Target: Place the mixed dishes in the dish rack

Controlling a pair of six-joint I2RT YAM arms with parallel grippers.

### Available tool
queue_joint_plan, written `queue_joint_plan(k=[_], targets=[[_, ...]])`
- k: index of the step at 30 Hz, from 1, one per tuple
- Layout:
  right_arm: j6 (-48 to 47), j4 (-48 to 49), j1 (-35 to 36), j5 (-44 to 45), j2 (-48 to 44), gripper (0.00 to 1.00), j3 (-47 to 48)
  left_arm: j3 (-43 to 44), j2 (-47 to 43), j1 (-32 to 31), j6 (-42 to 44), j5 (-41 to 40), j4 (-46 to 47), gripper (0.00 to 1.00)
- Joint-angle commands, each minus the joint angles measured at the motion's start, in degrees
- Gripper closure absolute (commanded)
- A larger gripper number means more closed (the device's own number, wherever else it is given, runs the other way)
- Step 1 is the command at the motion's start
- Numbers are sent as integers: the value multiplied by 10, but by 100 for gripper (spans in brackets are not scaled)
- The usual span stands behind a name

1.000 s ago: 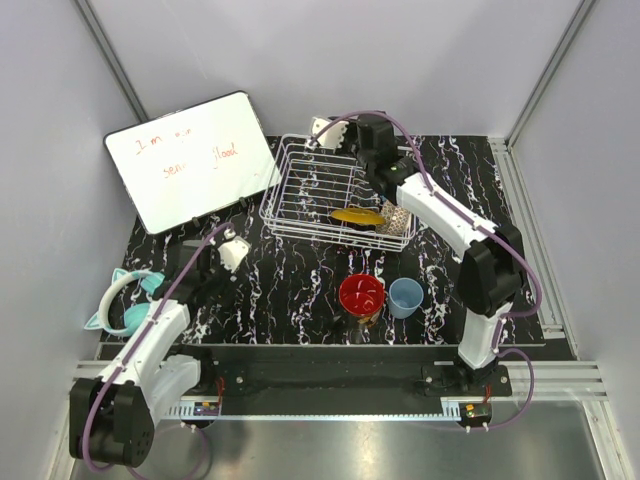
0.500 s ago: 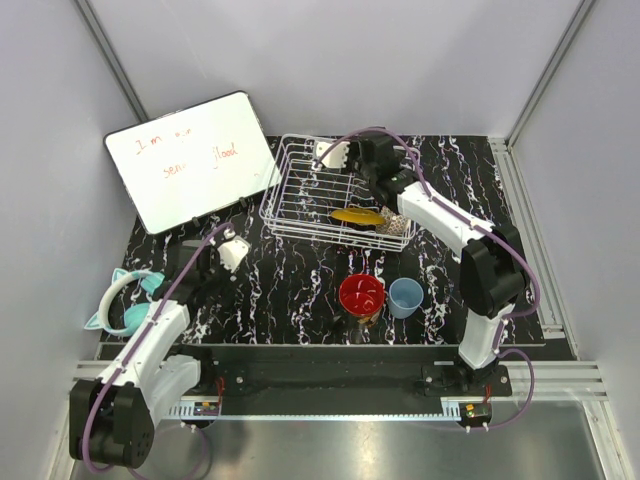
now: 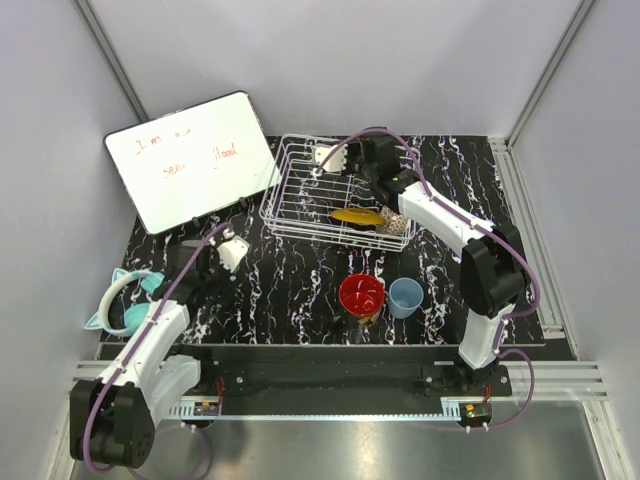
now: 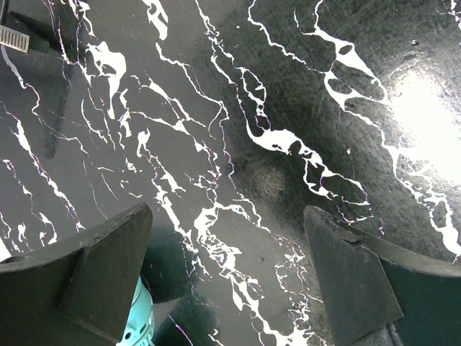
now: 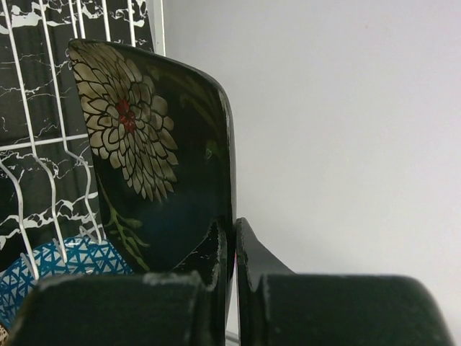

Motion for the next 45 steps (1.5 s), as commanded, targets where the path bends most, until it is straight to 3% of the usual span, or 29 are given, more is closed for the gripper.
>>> queue_joint_plan(k=[1,30,45], targets=[[-99,91,-3,-2,-42,100,25,-5,-5,3,-4,-7,23,7],[-103,81,6,26,-112,100,37,-19,-15,2,6,-7,28,8],[-71,86,-2,25,-90,100,26,-19,-19,1,4,-7,27,8]])
